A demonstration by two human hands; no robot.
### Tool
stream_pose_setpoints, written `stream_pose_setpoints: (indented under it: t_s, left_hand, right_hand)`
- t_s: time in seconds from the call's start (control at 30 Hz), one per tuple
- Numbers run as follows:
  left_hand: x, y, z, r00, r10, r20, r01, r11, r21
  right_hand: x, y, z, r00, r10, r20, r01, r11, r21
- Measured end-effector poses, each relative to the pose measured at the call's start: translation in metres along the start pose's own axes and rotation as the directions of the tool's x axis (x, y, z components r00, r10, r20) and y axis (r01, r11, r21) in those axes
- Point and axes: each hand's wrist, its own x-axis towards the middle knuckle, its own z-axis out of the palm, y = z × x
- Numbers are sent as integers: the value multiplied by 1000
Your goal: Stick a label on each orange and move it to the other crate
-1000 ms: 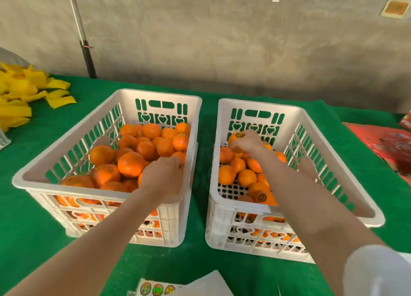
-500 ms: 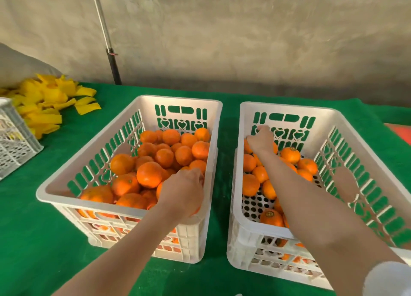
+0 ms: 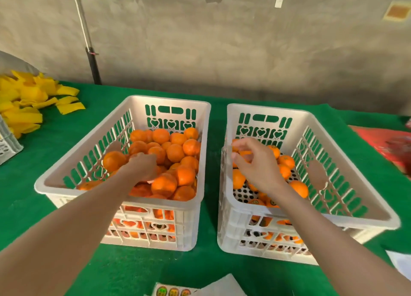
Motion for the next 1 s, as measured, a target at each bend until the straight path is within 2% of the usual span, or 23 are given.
stream_pose_setpoints:
  t_s: [0.1, 0.17, 0.23, 0.3, 0.37, 0.4, 0.43, 0.5, 0.53, 0.6, 0.67, 0.73, 0.83, 0.9, 0.97, 1.0]
  left_hand:
    - [-7, 0, -8, 994, 27, -104, -38, 994, -99]
    - [-15, -1, -14, 979, -9, -205, -51, 957, -286]
    - [-29, 1, -23, 951, -64, -302, -96, 869, -486]
    - [-53, 7, -35, 927, -131, -352, -161, 710, -686]
    - [-81, 15, -46, 903, -153, -401, -246, 581, -776]
    - [-97, 20, -49, 896, -132, -424, -288, 553, -782]
    - [-114, 25, -51, 891, -90, -445, -334, 535, -777]
    - [-153, 35, -48, 885, 30, -465, -428, 445, -786]
    - [-174, 41, -44, 876, 110, -470, -475, 371, -798]
    - [-209, 53, -29, 849, 260, -460, -521, 270, -810]
    - [-227, 65, 0, 843, 354, -405, -504, 257, -825]
    - [-235, 76, 33, 866, 391, -312, -435, 280, -856]
    - [-237, 82, 75, 915, 393, -90, -199, 244, -949]
    - [-236, 79, 92, 914, 400, 64, 9, 137, -990]
    - [-232, 76, 101, 895, 413, 170, 207, -48, -977]
    - [-230, 74, 102, 893, 406, 196, 261, -110, -959]
  right_hand:
    - [-29, -9, -13, 997, -35, -66, 39, 998, 50]
    - [-55, -17, -17, 989, -76, -123, 93, 987, 134]
    - [-86, -19, -14, 983, -130, -130, 154, 968, 197]
    - [-116, -10, -3, 993, -121, 4, 118, 972, 204]
    - [-140, 11, 11, 966, 45, 256, -66, 995, 74]
    - [-150, 24, 18, 902, 196, 385, -187, 980, -60]
    - [-159, 38, 24, 807, 356, 471, -286, 934, -215]
    - [-175, 63, 36, 613, 577, 540, -399, 816, -418]
    - [-181, 70, 41, 546, 628, 554, -440, 778, -448]
    - [-190, 78, 50, 491, 666, 562, -515, 742, -429]
    - [-196, 79, 57, 497, 665, 557, -582, 732, -354]
    - [-198, 76, 61, 512, 658, 552, -638, 722, -269]
    - [-202, 69, 60, 593, 605, 531, -689, 723, -55]
    - [-204, 61, 53, 689, 537, 486, -656, 747, 106]
    - [-202, 53, 42, 782, 459, 422, -573, 796, 196]
    - [-201, 49, 37, 816, 428, 389, -532, 819, 215]
